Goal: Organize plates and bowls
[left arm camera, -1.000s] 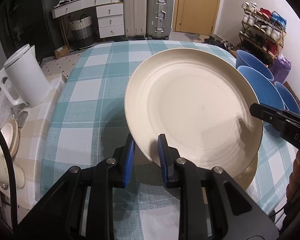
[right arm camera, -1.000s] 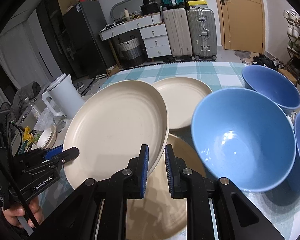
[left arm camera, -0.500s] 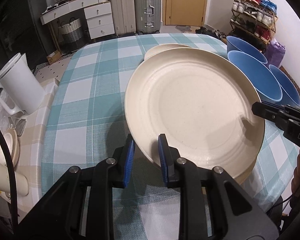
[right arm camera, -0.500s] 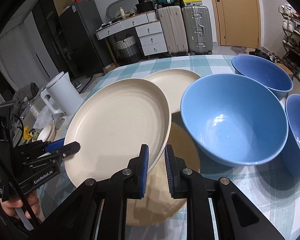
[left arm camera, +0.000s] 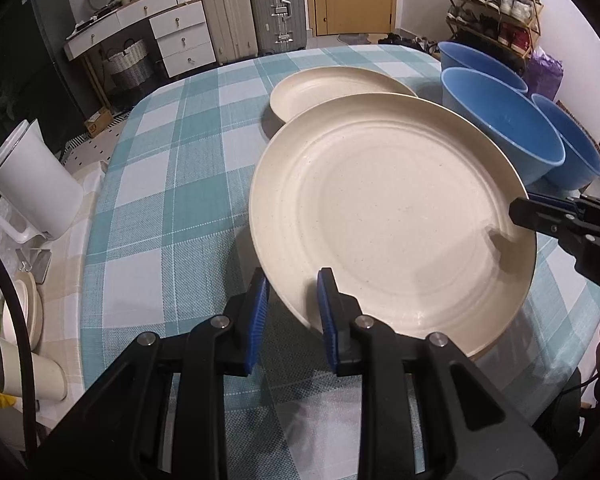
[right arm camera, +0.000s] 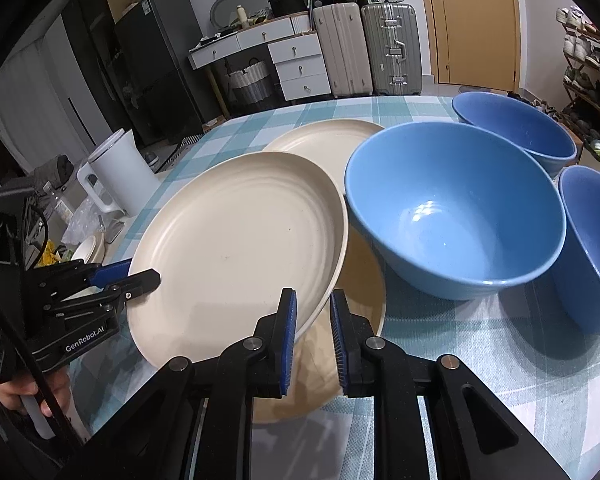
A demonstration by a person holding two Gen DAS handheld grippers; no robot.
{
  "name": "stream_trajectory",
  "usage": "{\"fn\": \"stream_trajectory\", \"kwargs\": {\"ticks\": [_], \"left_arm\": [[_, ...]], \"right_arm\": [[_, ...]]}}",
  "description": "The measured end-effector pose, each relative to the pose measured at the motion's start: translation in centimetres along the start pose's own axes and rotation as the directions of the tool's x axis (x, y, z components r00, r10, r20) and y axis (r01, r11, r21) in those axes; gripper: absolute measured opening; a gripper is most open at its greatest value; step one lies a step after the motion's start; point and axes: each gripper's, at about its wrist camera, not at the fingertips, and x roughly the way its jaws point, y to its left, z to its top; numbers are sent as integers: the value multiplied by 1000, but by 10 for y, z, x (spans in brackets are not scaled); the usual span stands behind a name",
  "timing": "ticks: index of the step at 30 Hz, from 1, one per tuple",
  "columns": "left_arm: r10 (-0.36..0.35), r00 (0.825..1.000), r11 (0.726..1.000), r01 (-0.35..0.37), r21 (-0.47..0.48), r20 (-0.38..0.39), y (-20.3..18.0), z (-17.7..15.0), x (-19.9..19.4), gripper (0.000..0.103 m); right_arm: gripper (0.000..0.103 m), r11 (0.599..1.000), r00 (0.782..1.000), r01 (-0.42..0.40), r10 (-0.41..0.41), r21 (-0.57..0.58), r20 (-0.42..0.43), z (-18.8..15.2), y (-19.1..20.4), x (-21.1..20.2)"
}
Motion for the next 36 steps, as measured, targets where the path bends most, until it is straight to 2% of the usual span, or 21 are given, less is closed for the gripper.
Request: {"fn": "stream_trajectory", "kwargs": {"ticks": [36], "left_arm": [[54,997,987,-43,157,-62,-36,-12,21,25]], "right_arm": [[19,999,998,43,-43,8,-44,-24,-13,12]]}}
